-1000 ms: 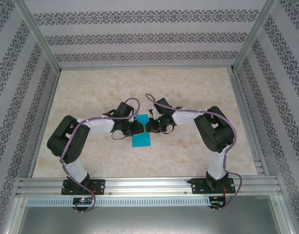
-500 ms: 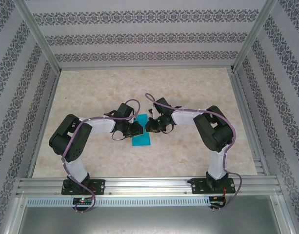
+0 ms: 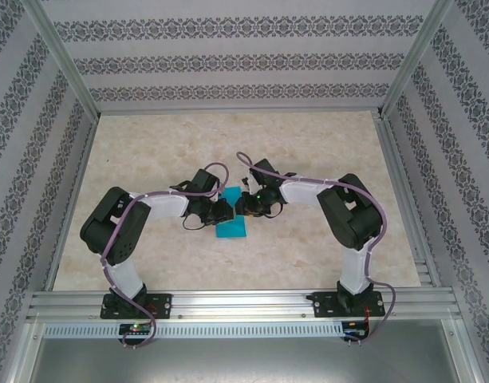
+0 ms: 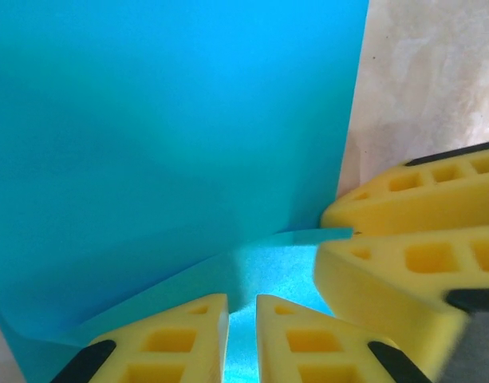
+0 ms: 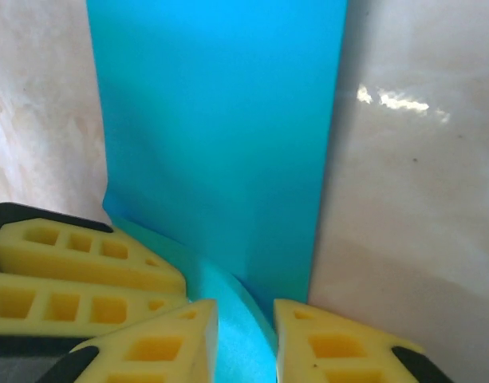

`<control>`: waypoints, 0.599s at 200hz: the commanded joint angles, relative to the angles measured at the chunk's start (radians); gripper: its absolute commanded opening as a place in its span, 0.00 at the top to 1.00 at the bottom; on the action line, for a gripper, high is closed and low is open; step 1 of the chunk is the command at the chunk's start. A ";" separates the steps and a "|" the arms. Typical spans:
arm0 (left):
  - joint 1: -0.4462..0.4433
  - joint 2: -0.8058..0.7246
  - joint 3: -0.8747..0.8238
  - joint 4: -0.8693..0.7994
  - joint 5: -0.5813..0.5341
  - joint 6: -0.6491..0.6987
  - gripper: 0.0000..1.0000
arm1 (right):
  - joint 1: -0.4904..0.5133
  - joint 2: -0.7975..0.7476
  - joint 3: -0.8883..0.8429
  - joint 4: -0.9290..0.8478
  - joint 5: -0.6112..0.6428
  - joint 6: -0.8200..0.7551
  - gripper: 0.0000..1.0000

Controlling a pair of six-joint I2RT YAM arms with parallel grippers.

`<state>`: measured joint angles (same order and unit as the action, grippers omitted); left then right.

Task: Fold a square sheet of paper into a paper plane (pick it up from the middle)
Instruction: Fold the triangle a second time at the center of the table.

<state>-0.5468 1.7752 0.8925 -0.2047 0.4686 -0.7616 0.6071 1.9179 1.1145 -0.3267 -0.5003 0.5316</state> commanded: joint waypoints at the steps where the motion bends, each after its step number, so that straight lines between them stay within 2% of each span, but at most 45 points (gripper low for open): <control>1: -0.013 0.024 -0.022 -0.054 -0.047 -0.011 0.83 | 0.000 -0.106 -0.020 -0.013 0.069 0.018 0.70; 28: -0.013 0.021 -0.032 -0.055 -0.061 -0.021 0.83 | 0.006 -0.178 -0.070 -0.027 0.105 0.023 0.70; 65: -0.014 0.023 -0.039 -0.049 -0.069 -0.027 0.83 | 0.069 -0.226 -0.121 -0.037 0.109 0.032 0.79; 90: -0.014 0.026 -0.048 -0.036 -0.066 -0.033 0.83 | 0.115 -0.224 -0.134 -0.029 0.112 0.053 0.84; 120: -0.014 0.030 -0.053 -0.031 -0.066 -0.038 0.83 | 0.146 -0.184 -0.118 -0.016 0.111 0.067 0.86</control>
<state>-0.5488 1.7748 0.8795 -0.1902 0.4580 -0.7822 0.7395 1.7069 0.9913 -0.3584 -0.4110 0.5781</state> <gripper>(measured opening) 0.167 0.146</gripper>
